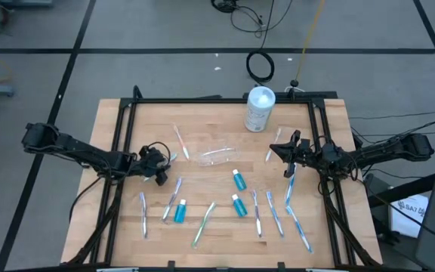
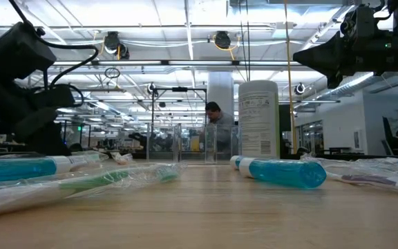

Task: Pick & Place toothbrushing station
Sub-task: Put the top green toothbrush into the transparent organizer

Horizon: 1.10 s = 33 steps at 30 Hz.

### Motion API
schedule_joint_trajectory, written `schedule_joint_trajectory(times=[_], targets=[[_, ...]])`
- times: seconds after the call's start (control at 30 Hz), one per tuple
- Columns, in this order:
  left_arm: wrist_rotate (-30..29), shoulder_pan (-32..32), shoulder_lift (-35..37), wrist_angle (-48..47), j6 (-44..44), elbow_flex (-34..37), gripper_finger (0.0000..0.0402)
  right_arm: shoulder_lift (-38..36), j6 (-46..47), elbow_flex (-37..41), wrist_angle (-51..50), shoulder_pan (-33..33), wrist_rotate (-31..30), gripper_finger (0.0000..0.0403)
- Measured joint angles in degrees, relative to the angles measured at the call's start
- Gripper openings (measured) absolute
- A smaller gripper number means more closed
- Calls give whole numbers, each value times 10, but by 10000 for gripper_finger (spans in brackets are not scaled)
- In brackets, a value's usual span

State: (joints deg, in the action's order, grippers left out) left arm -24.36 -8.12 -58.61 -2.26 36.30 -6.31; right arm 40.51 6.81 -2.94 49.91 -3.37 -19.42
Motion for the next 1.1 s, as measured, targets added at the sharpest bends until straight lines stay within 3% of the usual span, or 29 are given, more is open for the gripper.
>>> schedule_joint_trajectory(times=[0.23, 0.53, 0.8, 1.1], targets=[[0, 1, -9, -2, 8, 0, 177, 0, 0, 0, 0, 0, 0, 4], [-2, 1, -10, -4, 18, 0, 77, 0, 0, 0, 0, 0, 0, 4], [4, 6, -9, -4, 46, 1, 14, 0, 0, 0, 0, 0, 0, 4], [15, 32, -10, 86, 9, 3, 17, 0, -1, 0, 0, 0, 0, 4]])
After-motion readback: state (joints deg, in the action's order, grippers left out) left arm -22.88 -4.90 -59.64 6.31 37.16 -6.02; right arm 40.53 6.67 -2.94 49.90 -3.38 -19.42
